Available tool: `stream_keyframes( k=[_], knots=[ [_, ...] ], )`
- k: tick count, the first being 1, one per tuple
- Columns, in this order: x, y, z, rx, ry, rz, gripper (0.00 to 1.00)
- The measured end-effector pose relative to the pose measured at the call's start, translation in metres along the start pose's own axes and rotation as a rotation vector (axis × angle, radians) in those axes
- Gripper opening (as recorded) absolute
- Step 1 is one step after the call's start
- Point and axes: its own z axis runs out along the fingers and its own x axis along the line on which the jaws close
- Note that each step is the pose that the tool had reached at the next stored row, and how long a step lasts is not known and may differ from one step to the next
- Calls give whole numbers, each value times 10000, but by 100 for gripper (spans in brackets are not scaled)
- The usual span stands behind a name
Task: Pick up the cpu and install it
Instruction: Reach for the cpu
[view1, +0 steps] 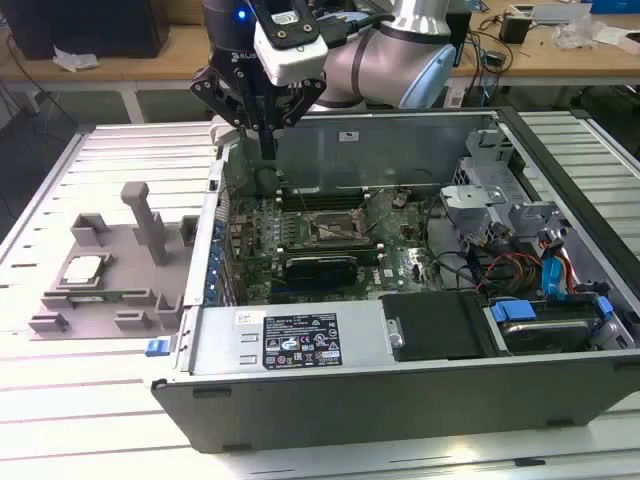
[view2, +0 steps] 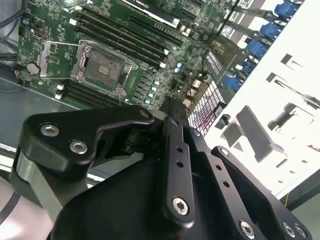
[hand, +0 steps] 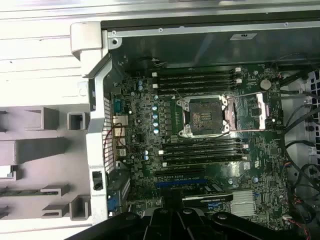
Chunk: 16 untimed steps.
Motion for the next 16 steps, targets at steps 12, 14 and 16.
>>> stream_keyframes(
  k=[12,14,16],
  knots=[
    [8,0,0,1,0,1,11],
    [19,-1,-1,0,0,0,11],
    [34,-3,-1,0,0,0,11]
  ],
)
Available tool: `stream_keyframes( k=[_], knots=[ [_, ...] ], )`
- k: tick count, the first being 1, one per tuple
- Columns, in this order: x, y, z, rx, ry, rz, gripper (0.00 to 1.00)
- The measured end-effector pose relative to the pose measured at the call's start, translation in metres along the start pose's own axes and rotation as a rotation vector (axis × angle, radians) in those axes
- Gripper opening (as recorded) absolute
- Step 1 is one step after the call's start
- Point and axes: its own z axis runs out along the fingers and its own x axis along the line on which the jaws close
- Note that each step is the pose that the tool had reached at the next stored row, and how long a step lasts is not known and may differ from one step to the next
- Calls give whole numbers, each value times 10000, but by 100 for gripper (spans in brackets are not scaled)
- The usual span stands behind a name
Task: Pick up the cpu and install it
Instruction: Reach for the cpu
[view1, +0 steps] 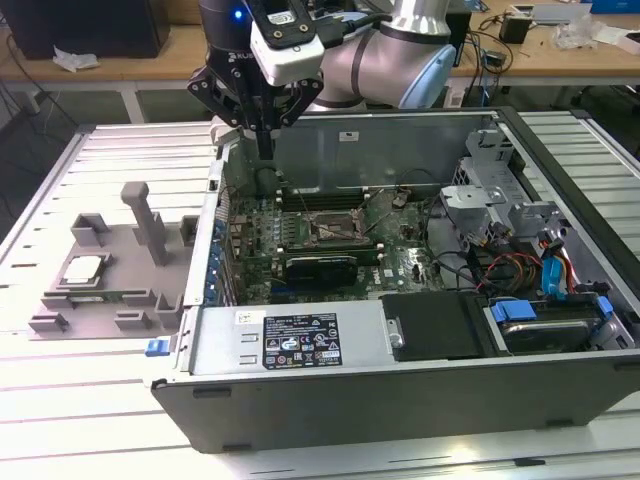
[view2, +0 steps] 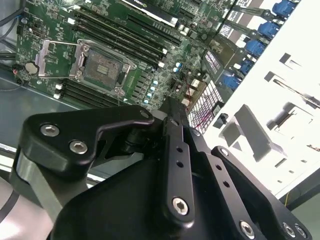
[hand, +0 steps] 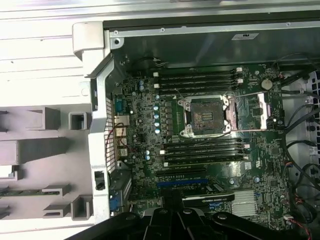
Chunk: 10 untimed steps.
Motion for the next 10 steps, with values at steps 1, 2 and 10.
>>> stream_keyframes(
  k=[1,2,10],
  knots=[
    [10,-1,0,0,-1,0,11],
    [18,-1,0,0,-1,0,11],
    [165,-12,-4,-1,0,0,11]
  ],
)
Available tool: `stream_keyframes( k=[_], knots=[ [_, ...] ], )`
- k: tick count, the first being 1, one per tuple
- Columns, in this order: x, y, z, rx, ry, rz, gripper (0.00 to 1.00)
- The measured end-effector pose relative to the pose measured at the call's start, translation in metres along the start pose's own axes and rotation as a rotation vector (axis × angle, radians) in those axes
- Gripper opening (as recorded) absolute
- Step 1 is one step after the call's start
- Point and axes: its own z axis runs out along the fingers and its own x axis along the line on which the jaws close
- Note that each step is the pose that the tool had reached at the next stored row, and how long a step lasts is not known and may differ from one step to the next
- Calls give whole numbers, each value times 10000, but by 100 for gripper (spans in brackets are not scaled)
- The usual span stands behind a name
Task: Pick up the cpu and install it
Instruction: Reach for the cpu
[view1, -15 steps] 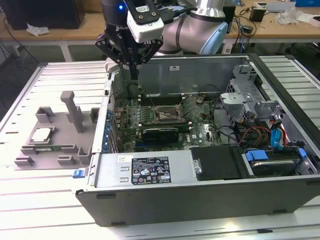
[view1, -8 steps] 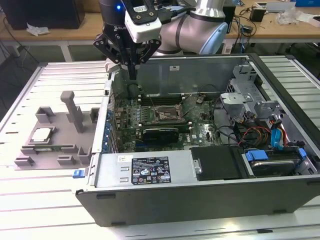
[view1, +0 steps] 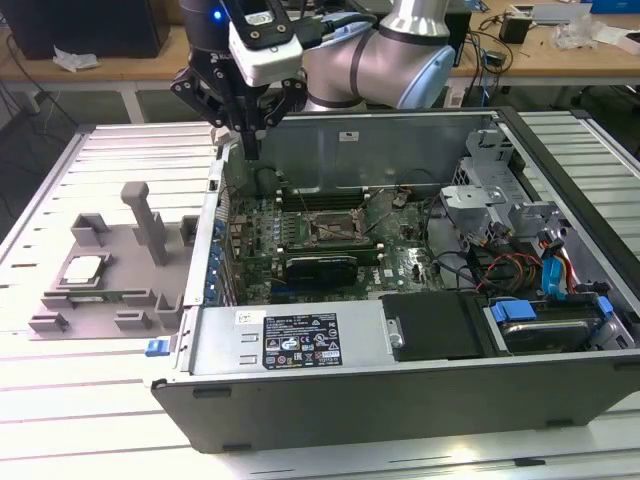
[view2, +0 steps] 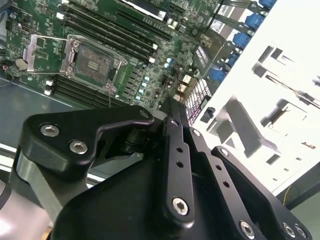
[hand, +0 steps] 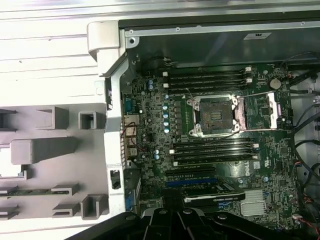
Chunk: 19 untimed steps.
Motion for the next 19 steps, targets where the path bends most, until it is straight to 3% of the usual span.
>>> stream_keyframes(
  k=[19],
  knots=[
    [332,-19,-9,0,-1,0,11]
  ],
)
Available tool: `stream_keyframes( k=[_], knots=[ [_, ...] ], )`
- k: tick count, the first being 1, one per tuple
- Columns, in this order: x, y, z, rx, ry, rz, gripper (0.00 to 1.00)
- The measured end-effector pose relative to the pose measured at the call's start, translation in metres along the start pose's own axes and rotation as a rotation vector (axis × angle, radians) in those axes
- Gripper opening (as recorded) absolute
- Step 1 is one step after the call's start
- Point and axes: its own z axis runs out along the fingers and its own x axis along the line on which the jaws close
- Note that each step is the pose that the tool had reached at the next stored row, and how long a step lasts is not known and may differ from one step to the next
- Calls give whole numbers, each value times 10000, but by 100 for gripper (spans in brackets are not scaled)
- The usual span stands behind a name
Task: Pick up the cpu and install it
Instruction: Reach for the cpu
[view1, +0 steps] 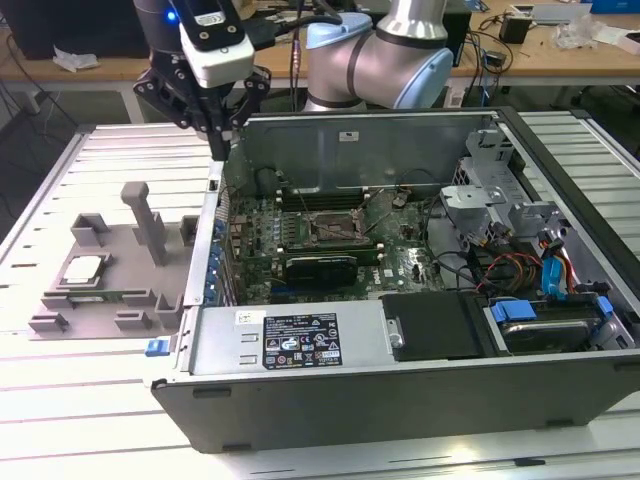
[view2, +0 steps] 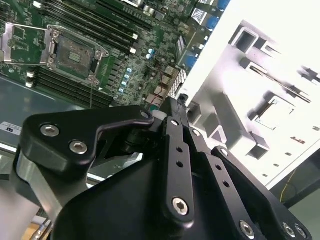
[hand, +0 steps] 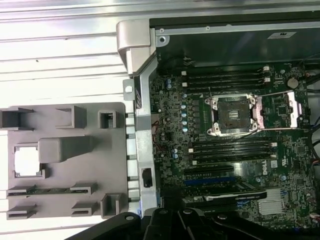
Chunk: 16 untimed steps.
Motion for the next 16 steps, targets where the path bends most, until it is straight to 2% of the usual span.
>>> stream_keyframes(
  k=[16],
  knots=[
    [280,-11,-7,0,-1,-1,11]
  ],
)
